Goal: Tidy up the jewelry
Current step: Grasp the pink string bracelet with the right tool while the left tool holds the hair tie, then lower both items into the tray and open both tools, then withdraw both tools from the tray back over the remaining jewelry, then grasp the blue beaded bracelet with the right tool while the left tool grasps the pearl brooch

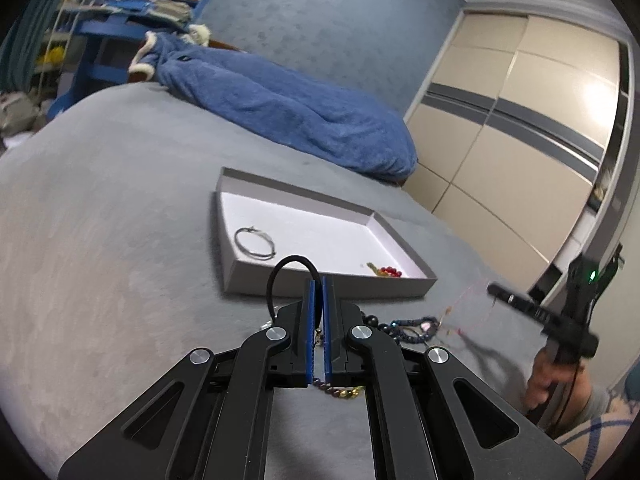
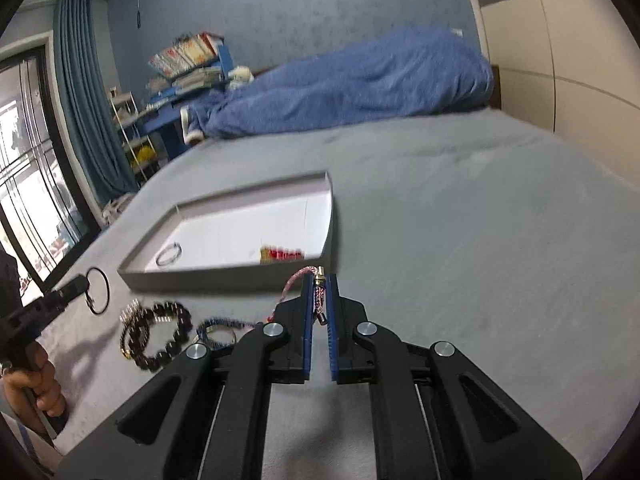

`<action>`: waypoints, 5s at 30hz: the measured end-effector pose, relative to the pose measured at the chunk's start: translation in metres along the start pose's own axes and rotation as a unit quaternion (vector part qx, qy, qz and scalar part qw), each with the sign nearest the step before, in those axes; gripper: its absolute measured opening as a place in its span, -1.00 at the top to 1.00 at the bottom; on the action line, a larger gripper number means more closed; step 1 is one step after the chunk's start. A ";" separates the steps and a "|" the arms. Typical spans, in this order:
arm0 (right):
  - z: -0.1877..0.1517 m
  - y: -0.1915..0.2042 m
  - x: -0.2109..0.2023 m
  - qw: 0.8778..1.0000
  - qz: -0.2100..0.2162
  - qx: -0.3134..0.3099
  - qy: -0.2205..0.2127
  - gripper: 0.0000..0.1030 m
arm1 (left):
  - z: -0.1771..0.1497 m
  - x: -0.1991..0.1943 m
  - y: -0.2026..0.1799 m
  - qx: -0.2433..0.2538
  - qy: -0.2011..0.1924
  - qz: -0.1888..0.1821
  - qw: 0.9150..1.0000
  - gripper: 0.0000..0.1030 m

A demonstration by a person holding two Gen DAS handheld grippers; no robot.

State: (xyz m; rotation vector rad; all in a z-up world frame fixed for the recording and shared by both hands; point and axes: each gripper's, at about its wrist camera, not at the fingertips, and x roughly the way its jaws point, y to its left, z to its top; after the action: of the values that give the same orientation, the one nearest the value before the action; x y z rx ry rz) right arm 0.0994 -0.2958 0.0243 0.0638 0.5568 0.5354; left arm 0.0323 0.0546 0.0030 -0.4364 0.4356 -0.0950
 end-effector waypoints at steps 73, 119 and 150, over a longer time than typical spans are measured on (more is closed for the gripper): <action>-0.027 0.049 0.054 0.994 0.029 -0.072 0.073 -0.82 | -0.006 0.027 -0.010 0.049 0.064 0.109 0.991 -0.83; -0.031 0.035 0.073 0.992 0.040 -0.035 0.117 0.86 | -0.014 0.039 -0.029 0.091 0.084 0.108 0.986 -0.83; -0.025 0.012 0.066 0.995 0.030 0.019 0.089 0.86 | -0.011 0.046 0.002 0.020 0.097 0.085 0.992 0.18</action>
State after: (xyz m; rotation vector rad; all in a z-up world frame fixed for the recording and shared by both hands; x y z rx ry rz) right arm 0.1275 -0.2546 -0.0266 0.0686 0.7413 0.5937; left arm 0.0690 0.0436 -0.0245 -0.3510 0.6588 0.0191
